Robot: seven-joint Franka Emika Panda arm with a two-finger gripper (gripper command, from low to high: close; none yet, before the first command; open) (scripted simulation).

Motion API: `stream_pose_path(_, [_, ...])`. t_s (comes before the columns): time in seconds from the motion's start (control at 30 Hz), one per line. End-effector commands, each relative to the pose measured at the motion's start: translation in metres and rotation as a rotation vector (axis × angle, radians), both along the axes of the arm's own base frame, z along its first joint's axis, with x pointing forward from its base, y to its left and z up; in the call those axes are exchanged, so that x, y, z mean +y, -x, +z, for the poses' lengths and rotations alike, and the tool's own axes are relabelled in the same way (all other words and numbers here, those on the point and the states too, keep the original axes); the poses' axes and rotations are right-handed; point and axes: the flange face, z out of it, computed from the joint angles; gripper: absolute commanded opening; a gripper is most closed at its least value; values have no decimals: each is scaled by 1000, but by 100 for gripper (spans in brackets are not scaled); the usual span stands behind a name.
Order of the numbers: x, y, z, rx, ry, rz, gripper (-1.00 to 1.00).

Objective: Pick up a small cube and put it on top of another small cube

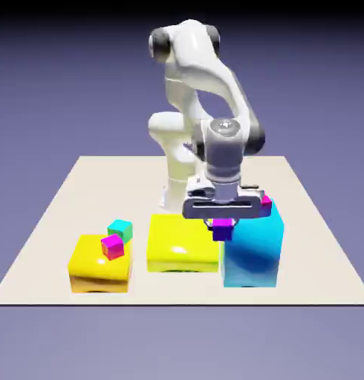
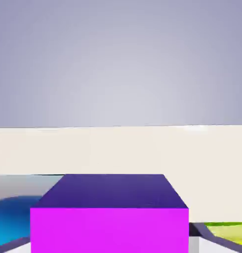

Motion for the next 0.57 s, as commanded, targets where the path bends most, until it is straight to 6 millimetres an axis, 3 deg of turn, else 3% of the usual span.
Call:
stream_pose_path(0.0, [7, 8, 14, -6, 4, 29, -100])
stream_pose_path(0.2, [76, 78, 90, -40, -9, 271, -100])
stream_pose_path(0.27, [81, 82, 87, -53, 5, 273, -100])
stream_pose_path(0.4, [80, 83, 21, -53, 5, 273, -100])
stream_pose_path(0.43, [80, 83, 17, -53, 5, 273, -100])
stream_pose_path(0.47, [80, 83, 17, -53, 5, 273, 100])
stream_pose_path(0.5, [80, 83, 17, -53, 5, 273, 100])
stream_pose_path(0.53, [80, 82, 33, -53, 5, 273, 100])
